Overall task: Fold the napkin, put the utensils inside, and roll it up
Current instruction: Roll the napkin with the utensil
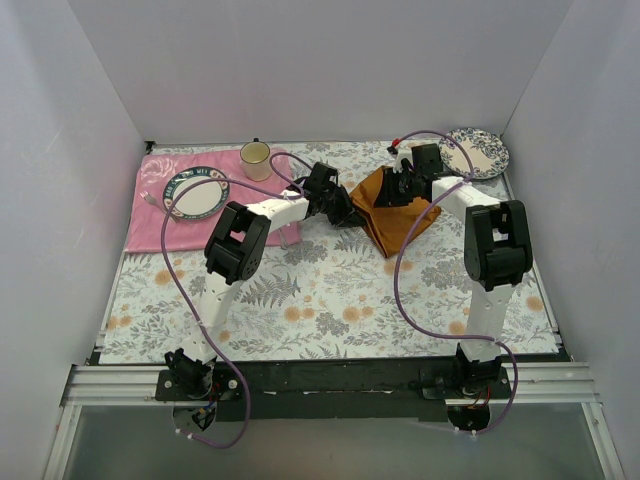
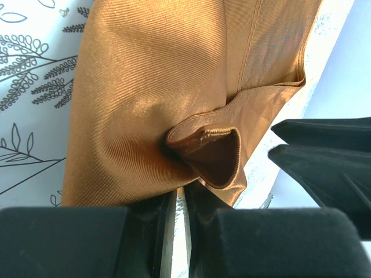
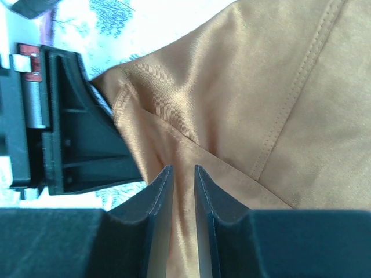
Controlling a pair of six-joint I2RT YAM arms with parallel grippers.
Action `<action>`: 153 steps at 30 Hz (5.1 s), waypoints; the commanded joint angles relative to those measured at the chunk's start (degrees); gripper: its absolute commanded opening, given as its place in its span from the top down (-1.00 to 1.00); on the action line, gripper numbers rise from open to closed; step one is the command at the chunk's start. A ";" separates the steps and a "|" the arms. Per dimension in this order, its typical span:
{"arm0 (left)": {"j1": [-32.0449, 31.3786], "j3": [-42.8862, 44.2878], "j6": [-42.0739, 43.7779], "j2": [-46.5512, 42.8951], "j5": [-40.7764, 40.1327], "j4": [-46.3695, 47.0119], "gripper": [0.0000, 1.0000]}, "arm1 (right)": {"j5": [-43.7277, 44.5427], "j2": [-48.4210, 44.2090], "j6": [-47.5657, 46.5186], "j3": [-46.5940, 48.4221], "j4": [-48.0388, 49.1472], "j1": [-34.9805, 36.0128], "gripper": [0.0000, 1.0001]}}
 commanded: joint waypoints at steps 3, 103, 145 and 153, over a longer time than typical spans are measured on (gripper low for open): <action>-0.21 1.70 0.25 -1.92 1.05 0.12 0.85 | 3.30 2.09 -2.36 0.63 -0.62 0.71 0.47; 4.19 -13.77 -1.60 -15.02 1.93 3.54 0.01 | -21.04 11.76 -2.36 -0.96 -5.54 0.27 0.97; 2.43 -4.45 -11.27 4.23 7.57 26.24 0.84 | -27.20 19.76 -3.94 8.09 -13.98 -3.51 0.97; 2.61 -0.76 -9.43 7.83 2.98 12.35 1.00 | -20.09 17.39 -6.49 12.57 -19.60 -3.51 0.60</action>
